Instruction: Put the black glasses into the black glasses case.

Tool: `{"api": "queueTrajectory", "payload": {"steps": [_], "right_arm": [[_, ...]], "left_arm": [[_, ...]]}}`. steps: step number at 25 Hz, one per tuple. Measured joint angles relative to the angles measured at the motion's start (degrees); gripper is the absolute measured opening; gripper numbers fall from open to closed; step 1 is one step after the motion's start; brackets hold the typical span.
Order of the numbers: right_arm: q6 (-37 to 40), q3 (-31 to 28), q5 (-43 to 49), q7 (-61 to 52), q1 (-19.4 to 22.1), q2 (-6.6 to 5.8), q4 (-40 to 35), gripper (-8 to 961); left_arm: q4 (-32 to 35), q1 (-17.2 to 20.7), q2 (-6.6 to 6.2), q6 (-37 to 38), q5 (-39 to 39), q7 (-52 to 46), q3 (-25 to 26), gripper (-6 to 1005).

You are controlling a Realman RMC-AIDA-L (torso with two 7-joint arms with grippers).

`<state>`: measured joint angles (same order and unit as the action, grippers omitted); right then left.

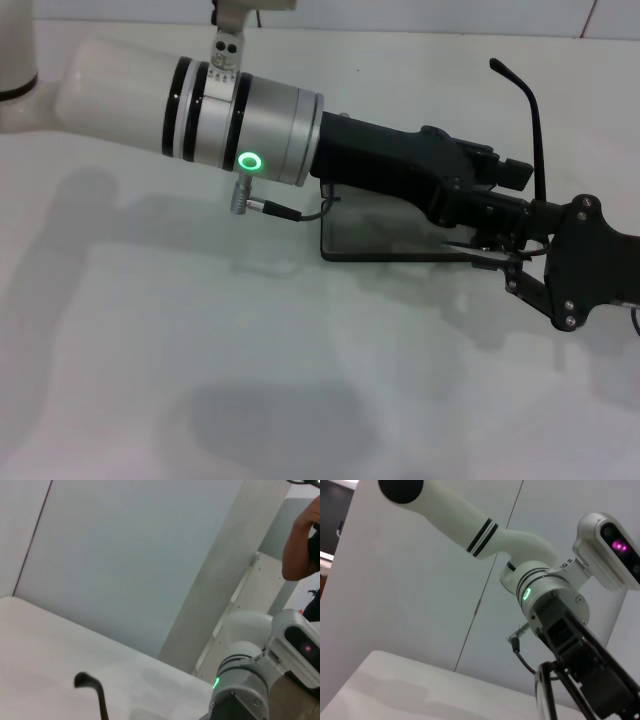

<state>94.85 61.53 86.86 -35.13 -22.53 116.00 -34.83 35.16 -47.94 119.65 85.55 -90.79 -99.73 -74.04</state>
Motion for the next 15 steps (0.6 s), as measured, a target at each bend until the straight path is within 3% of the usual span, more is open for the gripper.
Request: {"api": "queueTrajectory", "payload": {"steps": [9,15], "right_arm": [[0.91,-0.01,0.17,3.04,0.67,-0.03,0.18,114],[10.75,-1.9,0.0,9.17,3.41,-0.56,-0.18,115]], "left_arm": [[0.08,-0.08,0.03,-0.42,-0.13,-0.73,0.33,670],[0.34,1.64,-0.38,-2.03,-0.63,0.29,3.21,670]]}}
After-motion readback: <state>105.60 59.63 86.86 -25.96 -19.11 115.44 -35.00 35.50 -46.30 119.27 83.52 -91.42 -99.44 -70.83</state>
